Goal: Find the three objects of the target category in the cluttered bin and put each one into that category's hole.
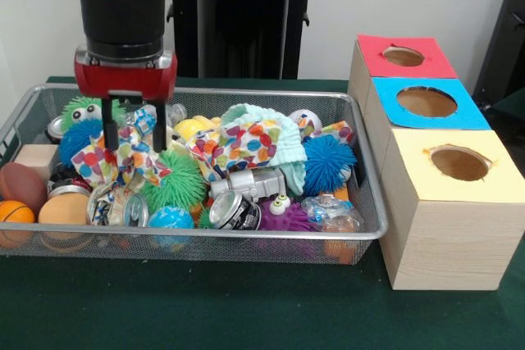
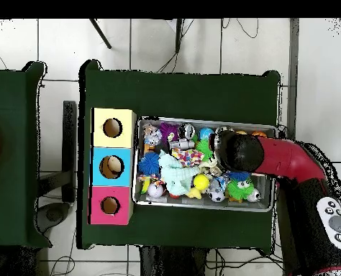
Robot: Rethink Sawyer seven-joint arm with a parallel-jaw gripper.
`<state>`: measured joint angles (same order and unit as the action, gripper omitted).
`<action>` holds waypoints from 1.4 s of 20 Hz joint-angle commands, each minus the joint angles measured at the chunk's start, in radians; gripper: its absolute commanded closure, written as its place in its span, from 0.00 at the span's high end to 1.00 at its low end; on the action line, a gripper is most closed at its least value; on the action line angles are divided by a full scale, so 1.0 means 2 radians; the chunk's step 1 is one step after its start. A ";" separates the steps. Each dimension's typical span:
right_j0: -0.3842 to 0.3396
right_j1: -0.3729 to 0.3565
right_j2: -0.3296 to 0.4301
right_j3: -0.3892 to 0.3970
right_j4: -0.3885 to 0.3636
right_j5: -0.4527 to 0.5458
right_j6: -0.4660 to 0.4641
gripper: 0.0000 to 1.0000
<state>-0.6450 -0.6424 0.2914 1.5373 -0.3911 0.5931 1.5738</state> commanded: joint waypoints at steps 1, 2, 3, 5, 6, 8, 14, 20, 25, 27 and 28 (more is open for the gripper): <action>0.006 0.028 0.018 0.008 0.018 -0.004 0.043 1.00; 0.008 0.034 0.017 0.001 0.019 -0.006 0.042 1.00; 0.009 0.041 0.019 -0.006 0.020 -0.009 0.041 1.00; 0.011 0.056 0.021 -0.021 0.021 -0.014 0.039 1.00; 0.011 0.057 0.021 -0.022 0.022 -0.014 0.038 1.00; 0.012 0.059 0.019 -0.022 0.022 -0.018 0.039 1.00; 0.012 0.054 0.017 -0.018 0.024 -0.021 0.038 1.00; 0.000 0.067 0.027 -0.047 0.023 0.003 0.006 1.00; -0.006 0.069 0.032 -0.053 0.025 0.012 -0.005 1.00; -0.006 0.069 0.032 -0.055 0.025 0.013 -0.005 1.00; -0.006 0.070 0.032 -0.055 0.024 0.013 -0.004 1.00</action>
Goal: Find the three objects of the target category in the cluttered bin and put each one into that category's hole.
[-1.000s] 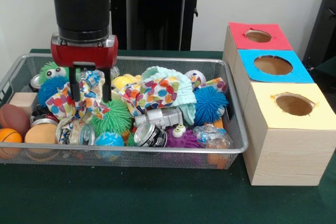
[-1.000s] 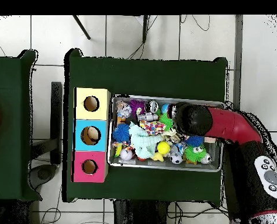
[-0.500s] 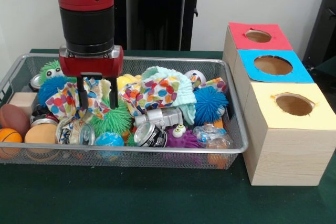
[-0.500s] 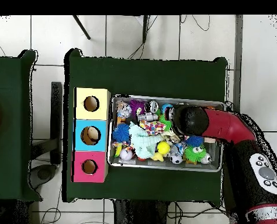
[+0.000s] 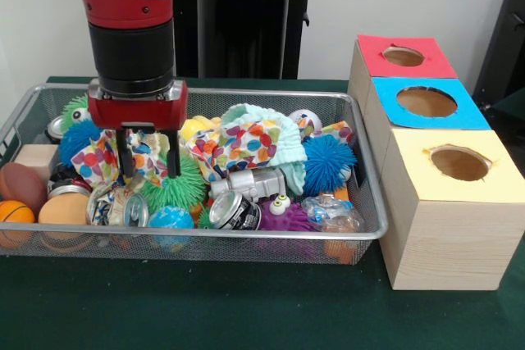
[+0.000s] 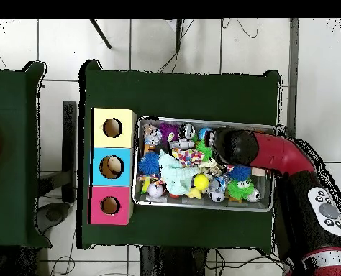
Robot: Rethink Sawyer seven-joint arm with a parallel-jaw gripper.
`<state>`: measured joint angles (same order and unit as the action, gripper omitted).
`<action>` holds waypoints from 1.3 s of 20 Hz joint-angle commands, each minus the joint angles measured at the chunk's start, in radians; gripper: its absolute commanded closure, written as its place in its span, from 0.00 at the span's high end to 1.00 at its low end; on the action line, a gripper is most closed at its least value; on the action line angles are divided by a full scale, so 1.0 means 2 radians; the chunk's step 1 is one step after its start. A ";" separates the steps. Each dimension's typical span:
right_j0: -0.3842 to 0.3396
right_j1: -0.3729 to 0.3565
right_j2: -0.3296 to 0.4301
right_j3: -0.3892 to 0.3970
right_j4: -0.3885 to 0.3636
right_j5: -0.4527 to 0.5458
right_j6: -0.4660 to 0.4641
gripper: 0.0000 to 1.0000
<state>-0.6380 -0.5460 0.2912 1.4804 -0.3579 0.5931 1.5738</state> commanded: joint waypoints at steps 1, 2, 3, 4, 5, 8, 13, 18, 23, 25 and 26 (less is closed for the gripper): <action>-0.010 0.021 0.032 -0.027 0.007 0.012 -0.005 1.00; -0.010 0.021 0.032 -0.028 0.008 0.013 -0.005 1.00; -0.010 0.021 0.031 -0.029 0.007 0.013 -0.006 1.00; -0.011 0.022 0.032 -0.031 0.007 0.015 -0.007 1.00; -0.012 0.025 0.033 -0.040 0.007 0.021 -0.013 1.00; -0.011 0.040 0.035 -0.064 0.005 0.031 -0.024 1.00; 0.009 0.083 0.025 -0.108 -0.003 0.027 -0.011 1.00; 0.032 0.117 0.015 -0.139 -0.013 0.015 0.002 1.00; 0.043 0.122 0.000 -0.130 -0.017 0.012 0.012 1.00; 0.042 0.132 0.001 -0.135 -0.019 0.003 0.010 1.00; 0.042 0.133 0.002 -0.137 -0.020 0.002 0.007 1.00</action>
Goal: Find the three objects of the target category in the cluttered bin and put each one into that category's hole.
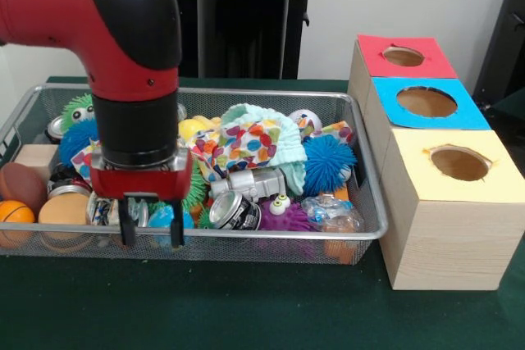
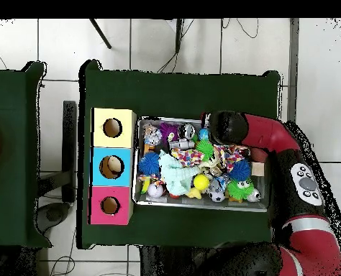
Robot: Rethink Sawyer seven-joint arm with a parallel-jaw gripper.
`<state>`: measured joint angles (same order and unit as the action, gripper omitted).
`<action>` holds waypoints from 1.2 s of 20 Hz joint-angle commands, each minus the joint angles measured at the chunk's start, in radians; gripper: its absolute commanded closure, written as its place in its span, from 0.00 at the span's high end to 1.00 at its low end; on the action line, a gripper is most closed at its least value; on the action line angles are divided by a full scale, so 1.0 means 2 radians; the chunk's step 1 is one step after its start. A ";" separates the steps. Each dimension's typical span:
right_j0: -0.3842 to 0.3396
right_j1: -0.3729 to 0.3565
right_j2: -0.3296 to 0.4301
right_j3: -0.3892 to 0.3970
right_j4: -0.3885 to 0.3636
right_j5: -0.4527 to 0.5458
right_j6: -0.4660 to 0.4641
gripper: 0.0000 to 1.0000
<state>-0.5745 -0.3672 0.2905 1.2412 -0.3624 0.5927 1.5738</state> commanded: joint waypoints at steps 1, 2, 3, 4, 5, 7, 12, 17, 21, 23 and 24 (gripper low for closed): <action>0.011 0.045 0.002 -0.019 -0.019 0.003 0.005 1.00; 0.011 0.047 0.001 -0.020 -0.020 0.003 0.002 1.00; 0.013 0.048 -0.001 -0.021 -0.022 0.005 0.000 1.00; 0.012 0.048 -0.001 -0.022 -0.023 0.004 -0.002 1.00; 0.013 0.052 0.000 -0.026 -0.023 0.004 -0.004 1.00; 0.011 0.050 0.001 -0.027 -0.023 0.007 -0.008 1.00; -0.007 -0.017 0.008 0.032 -0.011 0.026 -0.022 1.00; -0.007 -0.082 0.005 0.070 0.006 0.061 -0.016 1.00; -0.006 -0.108 0.003 0.082 0.011 0.079 -0.014 1.00; -0.005 -0.113 0.004 0.086 0.012 0.082 -0.013 1.00; -0.005 -0.114 0.004 0.089 0.013 0.083 -0.011 1.00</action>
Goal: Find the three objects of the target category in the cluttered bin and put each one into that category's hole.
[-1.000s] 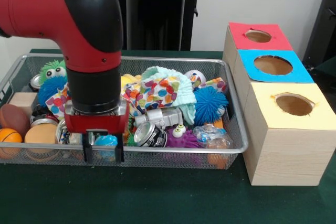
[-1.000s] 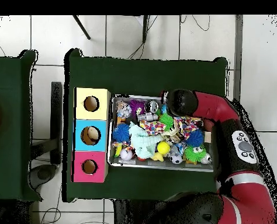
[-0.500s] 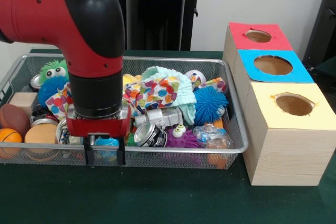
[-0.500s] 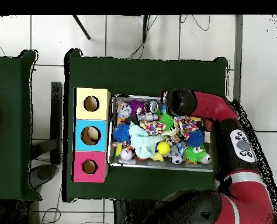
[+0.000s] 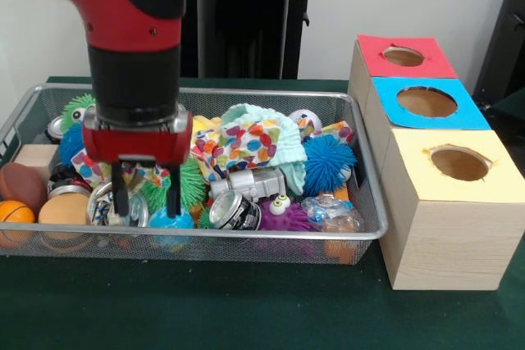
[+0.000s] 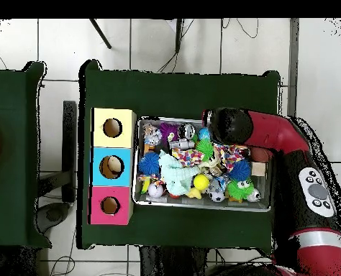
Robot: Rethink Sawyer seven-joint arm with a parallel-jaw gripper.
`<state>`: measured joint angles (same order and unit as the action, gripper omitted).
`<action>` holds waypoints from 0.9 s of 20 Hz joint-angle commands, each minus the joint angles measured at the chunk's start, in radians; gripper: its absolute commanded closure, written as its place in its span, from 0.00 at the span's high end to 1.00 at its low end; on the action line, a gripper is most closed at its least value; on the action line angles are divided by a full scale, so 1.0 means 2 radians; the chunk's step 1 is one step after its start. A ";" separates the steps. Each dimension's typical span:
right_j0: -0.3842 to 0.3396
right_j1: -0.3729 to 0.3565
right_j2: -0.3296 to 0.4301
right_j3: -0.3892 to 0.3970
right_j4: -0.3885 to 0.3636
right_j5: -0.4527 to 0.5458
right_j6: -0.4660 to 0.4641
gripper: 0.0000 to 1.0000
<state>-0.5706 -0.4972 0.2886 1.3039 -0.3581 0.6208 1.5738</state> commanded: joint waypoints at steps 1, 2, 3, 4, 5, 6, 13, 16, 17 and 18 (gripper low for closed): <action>-0.006 -0.051 0.004 0.064 0.011 0.064 -0.006 1.00; -0.004 -0.053 0.002 0.071 0.011 0.060 0.000 1.00; -0.004 -0.052 0.000 0.082 0.010 0.055 0.004 1.00; -0.004 -0.049 -0.004 0.090 0.006 0.047 0.009 1.00; -0.003 -0.047 -0.008 0.098 0.002 0.039 0.014 1.00; -0.004 -0.043 -0.009 0.103 0.002 0.035 0.018 1.00; -0.012 -0.010 -0.005 0.105 -0.013 -0.009 0.018 1.00; -0.011 -0.009 -0.007 0.104 -0.013 -0.008 0.019 1.00; -0.011 -0.005 -0.006 0.101 -0.014 -0.006 0.017 1.00; -0.010 -0.004 -0.008 0.099 -0.015 -0.006 0.018 1.00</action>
<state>-0.5709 -0.5606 0.2823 1.4144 -0.3559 0.6277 1.5738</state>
